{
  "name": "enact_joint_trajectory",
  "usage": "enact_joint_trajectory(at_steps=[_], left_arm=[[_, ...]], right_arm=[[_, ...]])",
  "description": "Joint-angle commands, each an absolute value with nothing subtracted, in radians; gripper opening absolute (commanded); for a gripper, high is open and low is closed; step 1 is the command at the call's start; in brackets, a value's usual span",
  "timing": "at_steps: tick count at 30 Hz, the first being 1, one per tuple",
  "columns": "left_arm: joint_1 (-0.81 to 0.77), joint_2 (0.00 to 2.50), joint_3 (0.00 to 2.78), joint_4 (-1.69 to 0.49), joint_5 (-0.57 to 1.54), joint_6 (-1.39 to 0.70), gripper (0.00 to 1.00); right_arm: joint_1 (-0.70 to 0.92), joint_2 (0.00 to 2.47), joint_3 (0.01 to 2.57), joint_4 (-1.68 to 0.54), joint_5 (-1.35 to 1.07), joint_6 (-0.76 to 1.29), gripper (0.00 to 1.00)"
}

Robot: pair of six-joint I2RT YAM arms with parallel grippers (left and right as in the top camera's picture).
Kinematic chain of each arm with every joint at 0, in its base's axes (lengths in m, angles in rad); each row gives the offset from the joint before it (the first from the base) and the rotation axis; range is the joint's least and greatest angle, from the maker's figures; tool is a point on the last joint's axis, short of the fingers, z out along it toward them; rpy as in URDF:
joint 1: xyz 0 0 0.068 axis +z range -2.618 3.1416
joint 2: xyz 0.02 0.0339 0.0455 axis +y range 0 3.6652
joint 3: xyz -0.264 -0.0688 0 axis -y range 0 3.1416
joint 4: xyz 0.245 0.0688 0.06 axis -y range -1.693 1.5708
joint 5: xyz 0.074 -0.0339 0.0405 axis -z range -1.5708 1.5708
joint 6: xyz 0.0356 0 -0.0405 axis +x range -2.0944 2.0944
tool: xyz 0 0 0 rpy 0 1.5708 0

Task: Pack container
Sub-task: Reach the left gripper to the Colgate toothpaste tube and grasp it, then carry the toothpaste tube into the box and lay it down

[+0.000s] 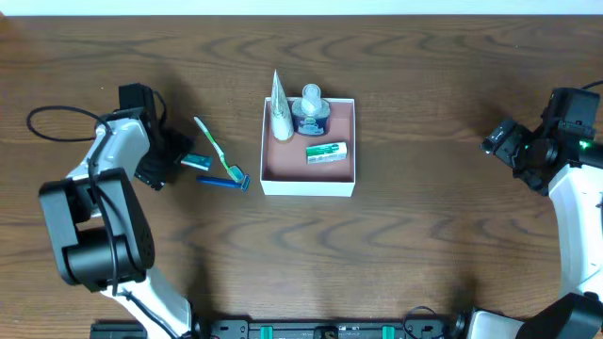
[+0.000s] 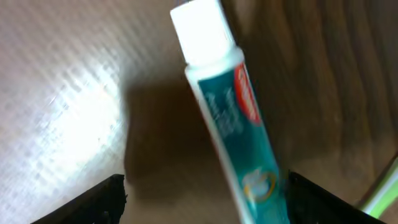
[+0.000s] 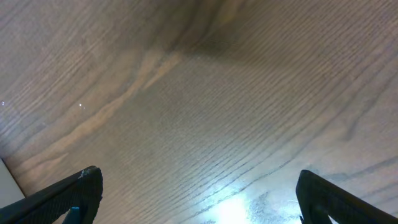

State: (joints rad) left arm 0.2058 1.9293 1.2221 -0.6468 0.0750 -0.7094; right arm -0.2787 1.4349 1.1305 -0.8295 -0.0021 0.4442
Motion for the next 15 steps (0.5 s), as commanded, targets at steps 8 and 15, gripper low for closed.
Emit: enact_joint_trajectory(at_steps=[8,15], left_arm=[[0.213,1.983,1.245,-0.657,0.067,-0.667,0.76],[0.213,1.983,1.245,-0.709,0.067,-0.63,0.38]], right_arm=[[-0.283,1.427,1.143,-0.831,0.011,0.456,0.99],[-0.283,1.427,1.143,-0.831,0.011,0.456,0.99]])
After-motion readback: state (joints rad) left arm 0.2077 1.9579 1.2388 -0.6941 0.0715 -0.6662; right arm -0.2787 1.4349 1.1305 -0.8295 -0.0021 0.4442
